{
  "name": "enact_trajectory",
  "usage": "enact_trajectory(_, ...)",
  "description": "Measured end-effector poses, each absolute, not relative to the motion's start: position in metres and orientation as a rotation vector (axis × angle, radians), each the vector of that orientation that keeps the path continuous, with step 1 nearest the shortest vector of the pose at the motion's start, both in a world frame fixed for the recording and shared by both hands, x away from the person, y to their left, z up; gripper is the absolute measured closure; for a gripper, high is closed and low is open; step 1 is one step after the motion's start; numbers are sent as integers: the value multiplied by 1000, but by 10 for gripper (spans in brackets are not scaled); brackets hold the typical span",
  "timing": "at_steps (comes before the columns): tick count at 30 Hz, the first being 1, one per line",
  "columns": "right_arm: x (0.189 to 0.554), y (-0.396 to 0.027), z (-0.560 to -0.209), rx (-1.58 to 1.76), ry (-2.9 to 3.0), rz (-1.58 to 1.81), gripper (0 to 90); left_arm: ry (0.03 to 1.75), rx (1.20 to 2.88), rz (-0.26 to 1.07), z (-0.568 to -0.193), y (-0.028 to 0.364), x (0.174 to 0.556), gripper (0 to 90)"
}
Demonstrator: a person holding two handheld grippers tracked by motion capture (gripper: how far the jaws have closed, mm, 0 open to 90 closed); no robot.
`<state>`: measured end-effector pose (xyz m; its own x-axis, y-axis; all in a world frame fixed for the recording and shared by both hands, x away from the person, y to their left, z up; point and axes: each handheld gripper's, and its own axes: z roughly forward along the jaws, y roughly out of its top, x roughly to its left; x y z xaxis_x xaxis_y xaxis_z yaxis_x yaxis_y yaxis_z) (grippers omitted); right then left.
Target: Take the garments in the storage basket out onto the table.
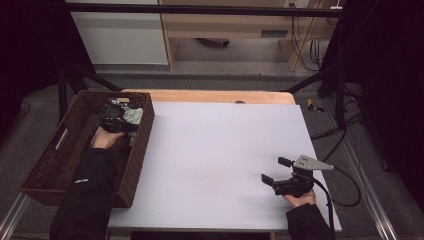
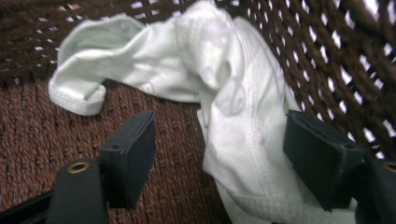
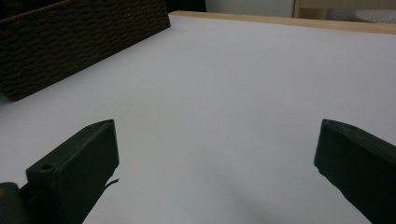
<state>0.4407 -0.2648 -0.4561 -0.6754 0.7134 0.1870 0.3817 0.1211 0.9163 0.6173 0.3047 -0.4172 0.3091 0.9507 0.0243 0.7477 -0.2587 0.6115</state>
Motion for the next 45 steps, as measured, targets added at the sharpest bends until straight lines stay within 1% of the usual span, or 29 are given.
enact_trajectory(5,441,-265,-456,1071,2106,1572,4,1521,2121,518,-421,301,617,352)
enact_trajectory(8,441,-265,-456,1071,2104,1571,4,1534,2115,492,-420,301,617,447)
enact_trajectory(9,441,-265,-456,1069,2103,1571,4,1536,2123,486,-420,301,617,463)
enact_trajectory(11,441,-265,-456,1069,2103,1571,4,1541,2139,474,-421,300,616,537)
enact_trajectory(12,441,-265,-456,1069,2104,1571,4,1539,2146,473,-421,299,616,545)
enact_trajectory(13,441,-265,-456,1069,2103,1571,4,1540,2147,466,-421,299,616,593)
enact_trajectory(15,441,-265,-456,1069,2105,1571,4,1544,2157,450,-421,297,616,648)
enact_trajectory(16,441,-265,-456,1070,2106,1572,4,1540,2165,443,-421,297,616,695)
enact_trajectory(17,441,-265,-456,1072,2105,1573,4,1538,2178,443,-422,296,615,704)
enact_trajectory(20,441,-265,-456,1071,2104,1572,4,1546,2187,419,-422,295,615,768)
enact_trajectory(25,441,-265,-456,1070,2103,1572,4,1553,2184,420,-419,294,614,870)
enact_trajectory(34,441,-265,-456,1069,2102,1572,4,1550,2145,448,-409,295,611,892)
enact_trajectory(43,441,-265,-456,1068,2102,1574,4,1527,2103,483,-405,296,609,892)
enact_trajectory(44,441,-265,-456,1067,2103,1573,4,1531,2081,455,-405,298,610,876)
enact_trajectory(45,441,-265,-456,1067,2102,1573,4,1538,2066,450,-406,298,611,778)
